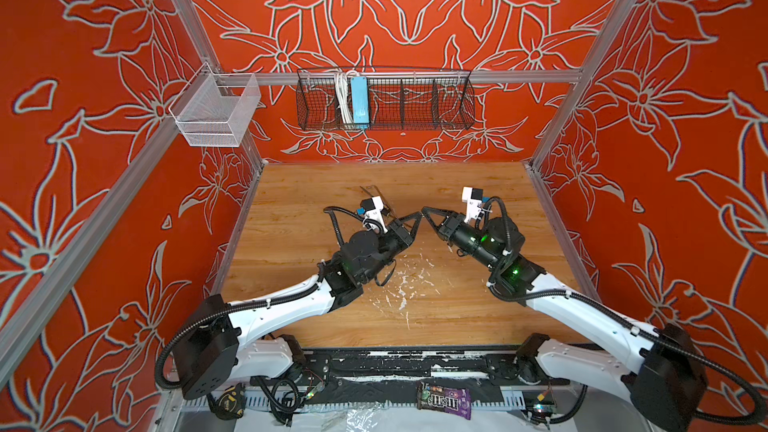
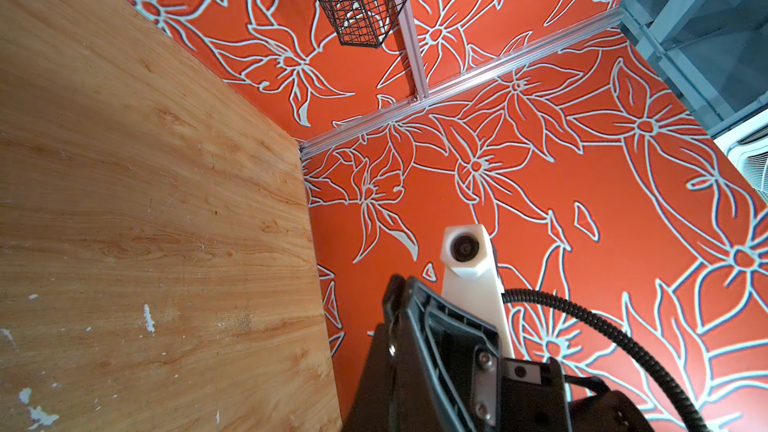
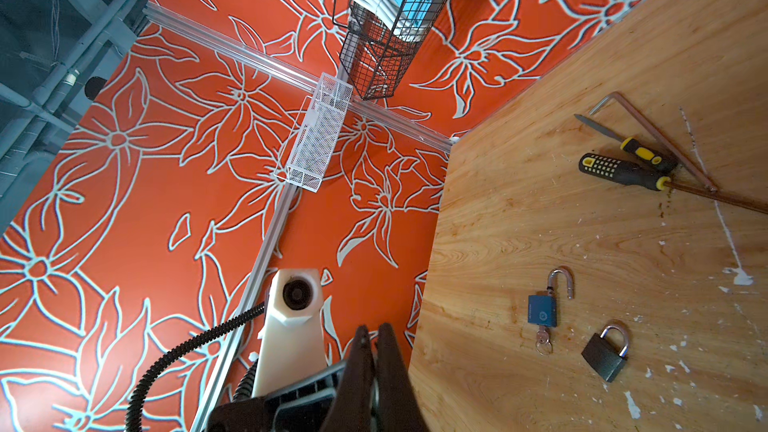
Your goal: Unlock with the key
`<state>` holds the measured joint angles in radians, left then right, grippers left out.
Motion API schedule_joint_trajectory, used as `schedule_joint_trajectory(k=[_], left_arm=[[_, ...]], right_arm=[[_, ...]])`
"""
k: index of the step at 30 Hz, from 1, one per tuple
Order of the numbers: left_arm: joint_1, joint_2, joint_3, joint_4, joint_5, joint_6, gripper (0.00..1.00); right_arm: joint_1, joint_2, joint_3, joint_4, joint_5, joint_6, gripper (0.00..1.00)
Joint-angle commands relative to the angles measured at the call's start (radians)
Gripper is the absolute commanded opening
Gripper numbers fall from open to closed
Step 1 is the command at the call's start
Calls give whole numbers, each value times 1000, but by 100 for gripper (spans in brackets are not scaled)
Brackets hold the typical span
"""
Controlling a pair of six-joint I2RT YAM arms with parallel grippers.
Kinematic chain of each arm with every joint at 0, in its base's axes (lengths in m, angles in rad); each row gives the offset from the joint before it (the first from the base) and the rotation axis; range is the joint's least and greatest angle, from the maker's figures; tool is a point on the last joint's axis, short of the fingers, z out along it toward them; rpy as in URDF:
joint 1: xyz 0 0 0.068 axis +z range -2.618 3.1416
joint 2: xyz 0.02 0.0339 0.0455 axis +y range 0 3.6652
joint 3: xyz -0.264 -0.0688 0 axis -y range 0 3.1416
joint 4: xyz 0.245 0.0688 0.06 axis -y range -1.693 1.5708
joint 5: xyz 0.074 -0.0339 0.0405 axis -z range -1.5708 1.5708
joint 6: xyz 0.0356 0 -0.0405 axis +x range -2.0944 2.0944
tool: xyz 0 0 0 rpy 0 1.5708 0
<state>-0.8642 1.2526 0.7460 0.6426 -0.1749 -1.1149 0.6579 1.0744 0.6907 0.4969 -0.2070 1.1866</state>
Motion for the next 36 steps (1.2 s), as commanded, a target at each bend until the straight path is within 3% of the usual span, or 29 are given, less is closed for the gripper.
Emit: schedule_joint_trajectory(k=[1,4,8,12,15,20,26,36], left_arm=[[0,-37,32,-114,-42,53,0],[12,-88,26,-210,-21,135,0],[85,-127,115,-491,156,303,0],[121,-114,214,-710,297,517,0],[150,-81,266,-795,401,645,0],[191,-32,340,-907,530,805,0],[229,-6,380,-943,612,862,0],[237,76,444,-954,707,896,0]], right_arm=[[1,-51,-7,-71,24,-68,16],[-38,-102,-23,-152,-18,-113,41],[-143,-106,5,-251,-264,-196,53],[-211,-80,74,-371,-529,-382,54],[-241,-57,106,-440,-657,-510,55],[-288,-10,118,-478,-773,-643,54],[-304,58,105,-341,-912,-667,49],[-302,150,119,-261,-991,-689,37]])
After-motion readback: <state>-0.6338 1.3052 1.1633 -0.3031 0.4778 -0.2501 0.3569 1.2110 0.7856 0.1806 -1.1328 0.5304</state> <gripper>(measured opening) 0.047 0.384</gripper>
